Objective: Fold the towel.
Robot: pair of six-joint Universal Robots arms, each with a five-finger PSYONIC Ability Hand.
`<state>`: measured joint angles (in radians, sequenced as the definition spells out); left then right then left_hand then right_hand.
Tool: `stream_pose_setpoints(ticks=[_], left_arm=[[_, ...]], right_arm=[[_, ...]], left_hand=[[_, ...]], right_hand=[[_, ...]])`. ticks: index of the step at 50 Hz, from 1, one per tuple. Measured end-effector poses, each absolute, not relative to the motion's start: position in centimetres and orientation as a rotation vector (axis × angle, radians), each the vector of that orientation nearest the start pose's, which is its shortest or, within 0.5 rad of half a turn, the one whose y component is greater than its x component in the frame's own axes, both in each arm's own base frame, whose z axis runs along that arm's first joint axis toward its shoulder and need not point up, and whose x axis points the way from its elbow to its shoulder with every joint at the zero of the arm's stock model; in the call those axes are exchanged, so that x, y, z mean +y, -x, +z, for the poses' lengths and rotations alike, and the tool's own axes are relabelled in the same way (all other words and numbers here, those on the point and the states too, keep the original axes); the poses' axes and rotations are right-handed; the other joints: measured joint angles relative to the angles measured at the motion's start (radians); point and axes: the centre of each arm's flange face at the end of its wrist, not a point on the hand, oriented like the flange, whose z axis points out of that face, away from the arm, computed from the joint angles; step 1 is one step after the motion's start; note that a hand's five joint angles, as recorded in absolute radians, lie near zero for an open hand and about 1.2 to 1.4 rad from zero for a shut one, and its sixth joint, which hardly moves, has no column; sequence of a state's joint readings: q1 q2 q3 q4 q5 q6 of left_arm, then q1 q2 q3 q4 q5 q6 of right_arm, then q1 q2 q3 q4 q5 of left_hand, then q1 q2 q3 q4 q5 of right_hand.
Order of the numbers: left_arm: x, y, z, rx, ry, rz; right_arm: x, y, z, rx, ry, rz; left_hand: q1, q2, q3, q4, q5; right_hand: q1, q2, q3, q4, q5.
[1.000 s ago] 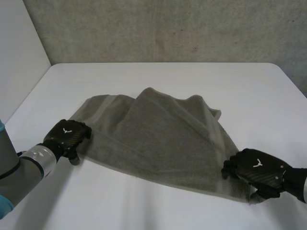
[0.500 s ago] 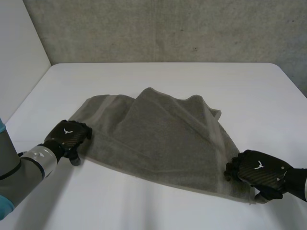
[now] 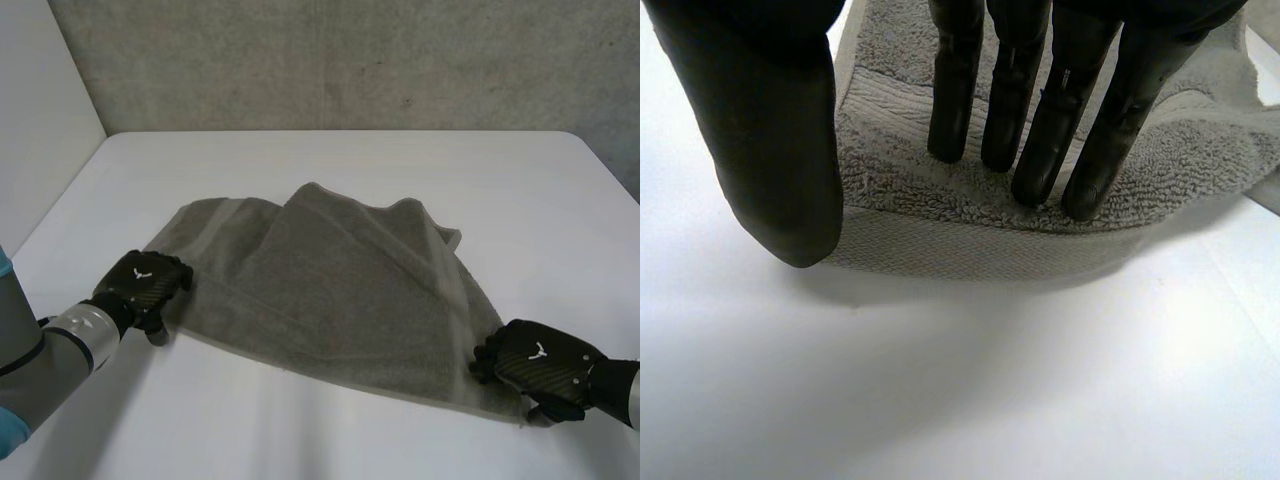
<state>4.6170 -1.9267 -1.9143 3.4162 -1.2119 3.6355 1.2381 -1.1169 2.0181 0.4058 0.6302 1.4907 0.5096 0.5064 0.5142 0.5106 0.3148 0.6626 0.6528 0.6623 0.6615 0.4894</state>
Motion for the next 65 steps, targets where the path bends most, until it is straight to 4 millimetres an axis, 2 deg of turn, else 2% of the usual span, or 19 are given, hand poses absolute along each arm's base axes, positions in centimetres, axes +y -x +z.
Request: stream_pose_setpoints(ticks=[7, 11, 14, 15, 17, 26, 36, 45, 47, 48, 50, 54, 65], left_arm=[[-27.5, 19.0, 13.0, 2.463, -1.073, -1.783], [-27.5, 19.0, 13.0, 2.463, -1.073, -1.783], [-27.5, 19.0, 13.0, 2.463, -1.073, -1.783], [-27.5, 19.0, 13.0, 2.463, -1.074, -1.783], [-27.5, 19.0, 13.0, 2.463, -1.073, -1.783], [-27.6, 18.9, 13.1, 2.464, -1.061, -1.788], [-27.7, 18.8, 13.4, 2.463, -1.041, -1.805], [-27.7, 18.8, 13.5, 2.461, -1.04, -1.806], [-27.7, 18.8, 13.5, 2.462, -1.04, -1.806], [-27.7, 18.8, 13.5, 2.462, -1.04, -1.806], [-27.7, 18.8, 13.5, 2.462, -1.041, -1.806], [-27.7, 18.8, 13.4, 2.463, -1.04, -1.805], [-27.7, 18.8, 13.4, 2.463, -1.043, -1.806]], right_arm=[[-22.8, -13.9, 12.6, 1.903, 1.692, -1.264], [-22.8, -13.9, 12.4, 1.903, 1.691, -1.263], [-22.8, -13.9, 12.3, 1.903, 1.689, -1.261], [-22.8, -13.9, 12.2, 1.904, 1.687, -1.258], [-22.8, -13.9, 12.1, 1.904, 1.684, -1.255], [-23.2, -13.9, 12.6, 1.914, 1.664, -1.253], [-24.6, -14.0, 16.7, 1.885, 1.546, -1.388], [-24.0, -14.7, 17.9, 1.851, 1.512, -1.391], [-23.8, -14.8, 17.8, 1.849, 1.512, -1.373], [-23.7, -14.9, 17.8, 1.849, 1.512, -1.368], [-23.5, -14.9, 17.7, 1.851, 1.516, -1.353], [-23.1, -15.0, 17.5, 1.856, 1.533, -1.334], [-23.0, -14.5, 16.5, 1.914, 1.609, -1.284]], left_hand=[[0.0, 0.0, 0.0, 0.0, 0.0], [0.0, 0.0, 0.0, 0.0, 0.0], [0.0, 0.0, 0.0, 0.0, 0.0], [0.0, 0.0, 0.0, 0.0, 0.0], [0.0, 0.0, 0.0, 0.0, 0.0], [0.0, 0.0, 0.0, 0.0, 0.0], [0.0, 0.0, 0.0, 0.0, 0.0], [0.0, 0.0, 0.0, 0.0, 0.0], [0.0, 0.0, 0.0, 0.0, 0.0], [0.0, 0.0, 0.0, 0.0, 0.0], [0.0, 0.0, 0.0, 0.0, 0.0], [0.0, 0.0, 0.0, 0.0, 0.0], [0.0, 0.0, 0.0, 0.0, 0.0]], right_hand=[[0.059, 0.069, 0.057, 0.058, 0.052], [0.176, 0.176, 0.173, 0.173, 0.155], [0.386, 0.379, 0.402, 0.42, 0.405], [0.428, 0.528, 0.527, 0.543, 0.55], [0.431, 0.627, 0.636, 0.644, 0.657], [0.429, 0.639, 0.661, 0.669, 0.684], [0.429, 0.639, 0.666, 0.67, 0.684], [0.429, 0.639, 0.666, 0.669, 0.681], [0.39, 0.507, 0.517, 0.514, 0.515], [0.308, 0.39, 0.401, 0.419, 0.415], [0.061, 0.085, 0.09, 0.092, 0.075], [-0.248, -0.253, -0.248, -0.246, -0.279], [-0.276, -0.279, -0.284, -0.288, -0.307]])
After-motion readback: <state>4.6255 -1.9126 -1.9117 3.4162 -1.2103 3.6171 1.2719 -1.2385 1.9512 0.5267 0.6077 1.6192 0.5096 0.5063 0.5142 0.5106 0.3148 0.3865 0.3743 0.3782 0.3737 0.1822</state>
